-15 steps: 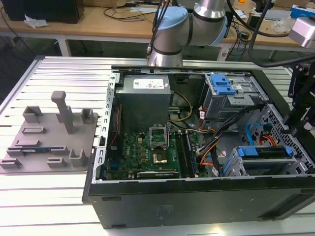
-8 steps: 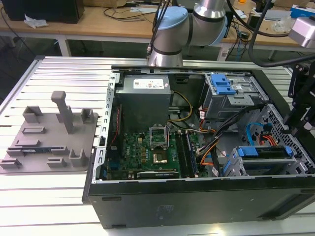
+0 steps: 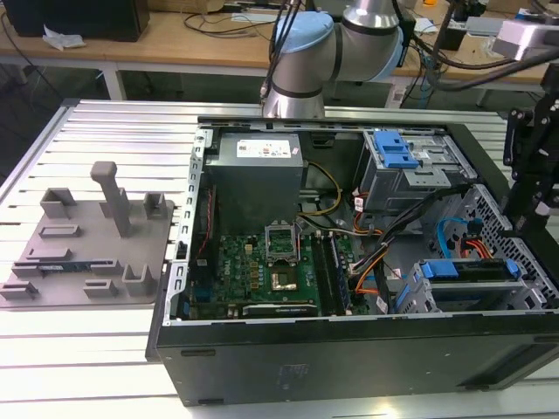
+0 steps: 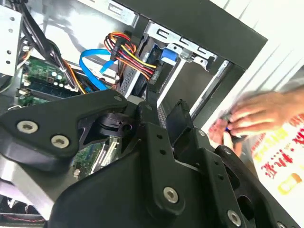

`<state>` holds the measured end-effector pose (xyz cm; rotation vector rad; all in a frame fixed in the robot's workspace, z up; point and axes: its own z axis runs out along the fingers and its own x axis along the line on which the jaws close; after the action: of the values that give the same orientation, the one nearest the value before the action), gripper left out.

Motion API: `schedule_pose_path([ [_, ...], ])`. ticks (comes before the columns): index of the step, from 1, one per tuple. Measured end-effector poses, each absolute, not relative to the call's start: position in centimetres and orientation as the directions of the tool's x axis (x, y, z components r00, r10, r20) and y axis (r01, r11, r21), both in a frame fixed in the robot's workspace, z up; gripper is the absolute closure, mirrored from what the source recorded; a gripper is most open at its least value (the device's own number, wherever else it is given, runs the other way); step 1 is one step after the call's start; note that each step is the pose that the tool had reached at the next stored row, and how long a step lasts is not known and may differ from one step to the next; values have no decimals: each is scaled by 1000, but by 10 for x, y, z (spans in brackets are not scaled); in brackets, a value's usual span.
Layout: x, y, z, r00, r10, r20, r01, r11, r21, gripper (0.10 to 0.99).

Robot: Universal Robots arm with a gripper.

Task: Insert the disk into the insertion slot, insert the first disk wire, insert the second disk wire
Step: 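Insert the second disk wire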

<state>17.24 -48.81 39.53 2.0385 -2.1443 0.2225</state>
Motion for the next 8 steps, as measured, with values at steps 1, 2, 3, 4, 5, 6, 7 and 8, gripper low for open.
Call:
schedule_pose_path([
  [1, 172, -481, 395, -48, -967, 251, -999, 52, 11, 725],
  [2, 172, -476, 395, -48, -963, 265, -999, 52, 10, 725],
  [3, 170, -473, 394, -48, -961, 271, -999, 53, 9, 725],
  [4, 162, -470, 391, -48, -959, 278, -999, 52, 9, 725],
  [5, 157, -468, 389, -48, -958, 281, -999, 52, 9, 725],
  [6, 152, -466, 388, -48, -957, 285, -999, 53, 9, 725],
  [7, 149, -465, 386, -48, -957, 287, -999, 53, 9, 725],
  [8, 145, -462, 384, -48, -955, 292, -999, 53, 8, 725],
])
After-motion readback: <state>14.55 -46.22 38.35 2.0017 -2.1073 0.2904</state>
